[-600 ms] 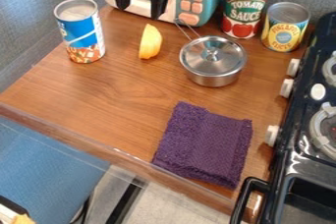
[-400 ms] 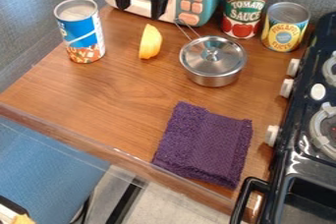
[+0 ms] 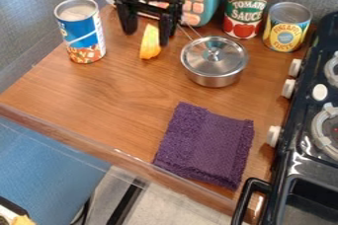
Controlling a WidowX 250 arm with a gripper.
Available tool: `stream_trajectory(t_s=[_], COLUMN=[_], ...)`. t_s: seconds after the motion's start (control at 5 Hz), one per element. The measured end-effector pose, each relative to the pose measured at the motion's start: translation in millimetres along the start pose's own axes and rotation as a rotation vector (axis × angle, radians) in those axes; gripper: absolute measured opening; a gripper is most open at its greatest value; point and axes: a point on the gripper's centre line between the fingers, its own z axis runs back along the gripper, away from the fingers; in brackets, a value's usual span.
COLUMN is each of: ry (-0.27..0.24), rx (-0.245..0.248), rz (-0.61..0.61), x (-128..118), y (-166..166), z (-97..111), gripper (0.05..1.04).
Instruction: Move the purple cloth to the bottom right side
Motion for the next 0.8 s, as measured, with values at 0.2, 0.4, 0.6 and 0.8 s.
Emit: stream_trajectory(t_s=[0.2,0.4,0.6,0.8], ry=[-0.024,-0.011,-0.027,-0.045], rx=[-0.015,0.011,0.02,0.018], rz=[-0.016,-0.047,-0.016,-0.005], x=[-22,-40,-58,-69], y=[-31,-71,-95,-117], z=[2,-11,-22,-32], gripper=[0.999,0.999,0.999,0.999])
